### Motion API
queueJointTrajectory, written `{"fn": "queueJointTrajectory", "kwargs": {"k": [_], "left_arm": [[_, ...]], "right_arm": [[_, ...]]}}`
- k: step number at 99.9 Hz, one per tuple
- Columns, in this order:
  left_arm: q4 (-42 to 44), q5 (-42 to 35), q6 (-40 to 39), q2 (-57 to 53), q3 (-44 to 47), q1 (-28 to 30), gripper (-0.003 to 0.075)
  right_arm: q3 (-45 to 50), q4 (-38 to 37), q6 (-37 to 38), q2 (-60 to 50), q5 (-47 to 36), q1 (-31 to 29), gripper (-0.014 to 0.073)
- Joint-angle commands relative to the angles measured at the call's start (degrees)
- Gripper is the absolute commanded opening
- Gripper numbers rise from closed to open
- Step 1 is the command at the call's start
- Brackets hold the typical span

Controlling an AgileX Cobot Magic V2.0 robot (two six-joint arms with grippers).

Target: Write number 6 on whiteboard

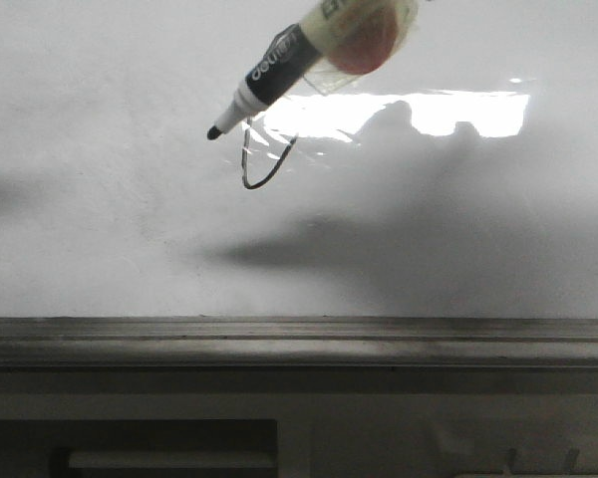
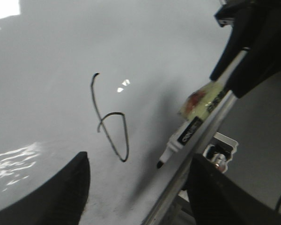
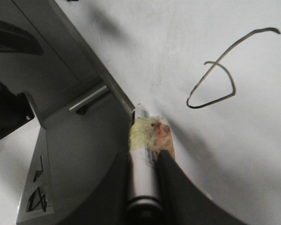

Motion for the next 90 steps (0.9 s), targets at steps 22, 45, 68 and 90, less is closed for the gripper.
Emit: {"fn": "queueJointTrajectory", "kwargs": {"k": [22, 45, 68, 90], "left_arm": [[-2.89, -7.18, 1.05, 9.8, -6.14, -15.64, 0.0376], [0.07, -14.22, 1.19, 15.6, -7.21, -23.59, 0.0376], [0.33, -18.09, 1.19, 16.35, -7.31, -24.48, 0.0376], [1.19, -19.2, 1.19, 16.35, -8.06, -24.48, 0.0365]], "right_arm": [[-9.81, 3.18, -0.41, 6.09, 6.14, -0.11, -0.0043], [-12.0, 4.52, -0.41, 6.96, 7.02, -0.11, -0.0043], [-12.28, 3.72, -0.41, 7.02, 7.3, -0.11, -0.0043], [-12.28, 3.05, 1.38, 7.02, 5.59, -0.11, -0.0043]]}}
